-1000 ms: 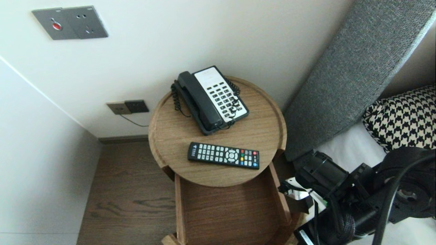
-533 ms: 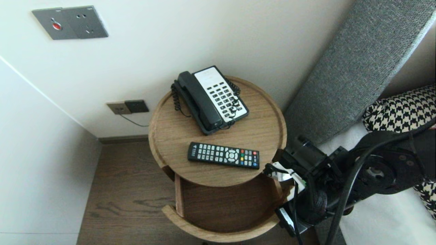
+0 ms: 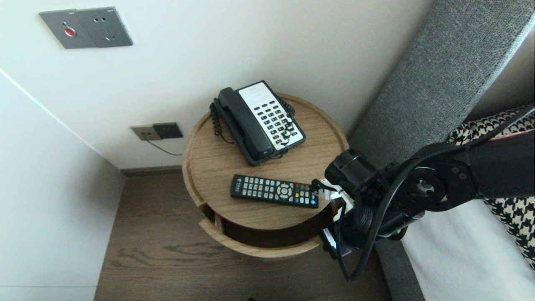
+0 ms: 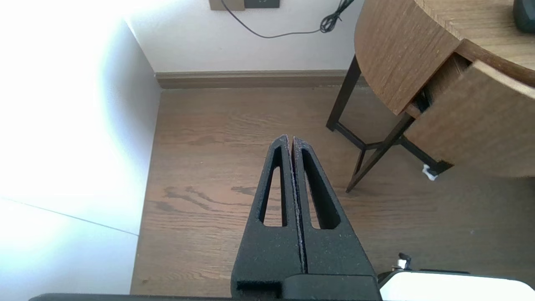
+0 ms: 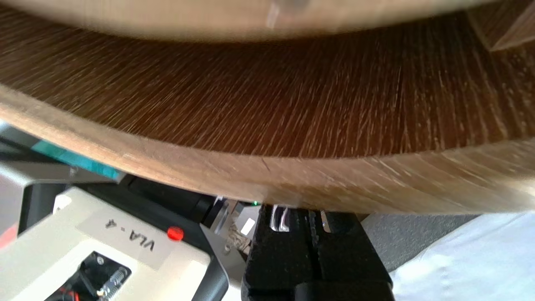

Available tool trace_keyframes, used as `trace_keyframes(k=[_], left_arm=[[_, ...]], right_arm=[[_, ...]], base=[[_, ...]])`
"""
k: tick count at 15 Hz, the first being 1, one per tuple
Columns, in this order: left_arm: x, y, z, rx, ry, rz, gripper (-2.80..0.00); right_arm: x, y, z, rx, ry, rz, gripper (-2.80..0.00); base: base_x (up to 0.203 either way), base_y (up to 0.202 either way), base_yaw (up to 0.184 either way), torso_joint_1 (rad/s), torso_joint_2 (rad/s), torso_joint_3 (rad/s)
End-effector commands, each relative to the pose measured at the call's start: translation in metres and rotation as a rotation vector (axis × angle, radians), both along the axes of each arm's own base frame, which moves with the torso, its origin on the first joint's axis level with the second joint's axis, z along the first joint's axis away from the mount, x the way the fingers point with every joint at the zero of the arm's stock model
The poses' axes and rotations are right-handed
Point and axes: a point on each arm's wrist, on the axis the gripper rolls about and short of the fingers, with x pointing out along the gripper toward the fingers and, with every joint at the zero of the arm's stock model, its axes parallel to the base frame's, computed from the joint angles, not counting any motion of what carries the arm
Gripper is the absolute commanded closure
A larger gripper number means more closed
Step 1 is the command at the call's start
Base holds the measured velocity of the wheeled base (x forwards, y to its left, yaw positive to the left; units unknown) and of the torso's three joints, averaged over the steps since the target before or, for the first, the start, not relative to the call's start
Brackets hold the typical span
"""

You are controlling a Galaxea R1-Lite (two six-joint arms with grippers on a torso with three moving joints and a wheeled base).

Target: Close the nightstand drawer

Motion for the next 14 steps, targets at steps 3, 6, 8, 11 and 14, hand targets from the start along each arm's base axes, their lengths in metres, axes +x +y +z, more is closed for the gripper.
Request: trace_keyframes(k=[3, 6, 8, 11, 14], left_arm=[[0.000, 0.000, 0.000, 0.000, -0.001, 0.000, 0.00], [0.000, 0.000, 0.000, 0.000, -0.003, 0.000, 0.00], [0.000, 0.000, 0.000, 0.000, -0.002, 0.000, 0.00], [0.000, 0.000, 0.000, 0.000, -0.002, 0.000, 0.00], [0.000, 0.000, 0.000, 0.000, -0.002, 0.000, 0.00]], right_arm=[[0.013, 0.002, 0.006, 0.018, -0.025, -0.018, 0.00], [0.018, 0.003, 0.010, 0.024, -0.044, -0.028, 0.00], [0.021, 0.005, 0.013, 0.026, -0.059, -0.030, 0.00], [0.022, 0.005, 0.012, 0.021, -0.060, -0.033, 0.00], [0.020, 0.004, 0.013, 0.021, -0.061, -0.032, 0.00]], base=[[0.000, 0.000, 0.000, 0.000, 0.00, 0.000], [0.000, 0.000, 0.000, 0.000, 0.00, 0.000], [0.000, 0.000, 0.000, 0.000, 0.00, 0.000], [0.000, 0.000, 0.000, 0.000, 0.00, 0.000], [0.000, 0.000, 0.000, 0.000, 0.00, 0.000]])
